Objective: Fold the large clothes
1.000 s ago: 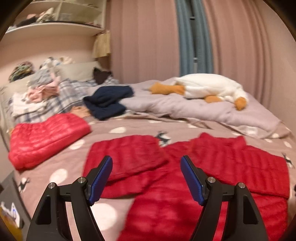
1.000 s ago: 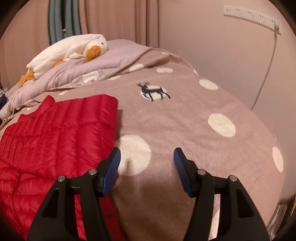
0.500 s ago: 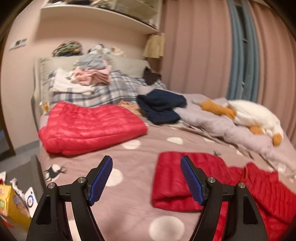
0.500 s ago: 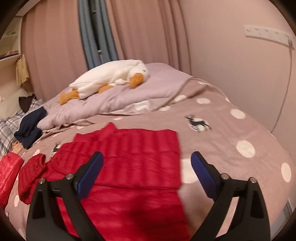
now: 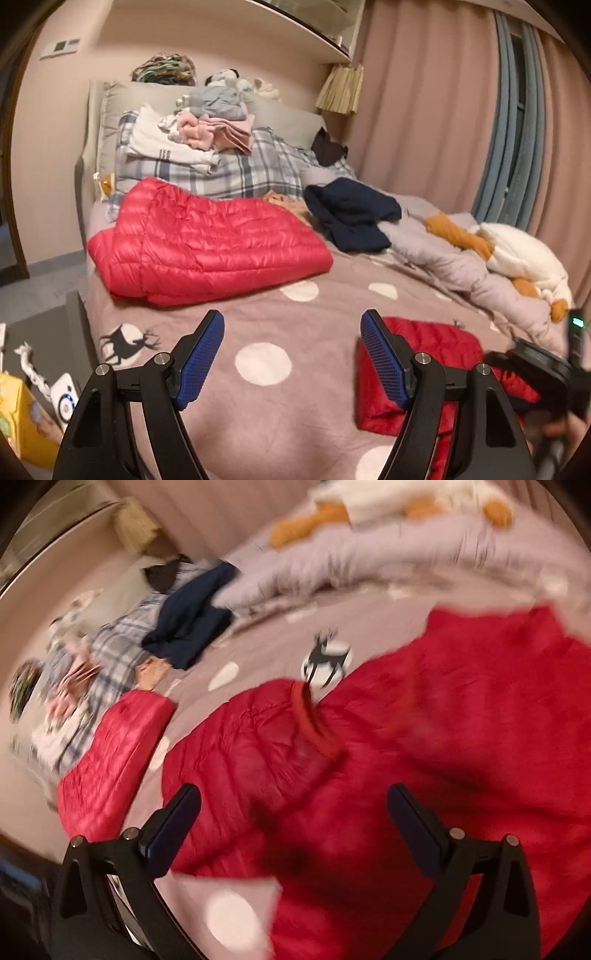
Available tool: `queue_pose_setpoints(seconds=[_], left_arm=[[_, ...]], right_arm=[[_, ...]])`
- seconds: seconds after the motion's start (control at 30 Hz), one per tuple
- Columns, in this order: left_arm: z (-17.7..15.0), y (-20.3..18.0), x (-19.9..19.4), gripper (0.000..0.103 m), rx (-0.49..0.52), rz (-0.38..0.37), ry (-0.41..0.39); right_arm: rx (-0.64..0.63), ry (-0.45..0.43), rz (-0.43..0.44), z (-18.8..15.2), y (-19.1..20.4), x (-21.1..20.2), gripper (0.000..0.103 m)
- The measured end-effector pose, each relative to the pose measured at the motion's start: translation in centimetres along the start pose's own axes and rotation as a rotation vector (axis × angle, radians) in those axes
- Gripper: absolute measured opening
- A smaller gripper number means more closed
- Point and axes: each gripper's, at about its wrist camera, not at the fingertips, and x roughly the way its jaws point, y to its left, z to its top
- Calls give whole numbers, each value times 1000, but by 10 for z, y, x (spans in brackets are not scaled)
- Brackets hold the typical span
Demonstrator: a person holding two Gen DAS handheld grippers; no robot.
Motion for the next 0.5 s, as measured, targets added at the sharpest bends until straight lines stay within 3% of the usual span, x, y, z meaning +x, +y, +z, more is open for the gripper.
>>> queue_pose_setpoints(seconds=[0.03,0.07,0.1,0.13,0.17,0.2,0.37,0.5], left_arm=[[-1,-4,2,76,20,-2,-11],[-2,-5,3,76,34,-6,-12],[-3,-8,5,76,51,-9,-3],[-4,-10,8,76,65,-6,8],[-5,-10,8,76,67,-3,8],[-5,-10,7,76,66,-3,4],[-4,-10,0,76,62,-22,0],[-2,-12,-2,76,32,-67,30]], right_arm=[[36,44,-5,1,1,20,99],[54,92,-23,0,2,37,90],[47,111,-39,-2,4,46,70],[18,81,-50,-5,6,47,56],[4,54,-32,-8,7,43,31],[-4,35,-15,-10,7,38,23],[-44,-93,-79,-9,2,-24,14],[-167,-212,-222,-5,-3,-88,14]])
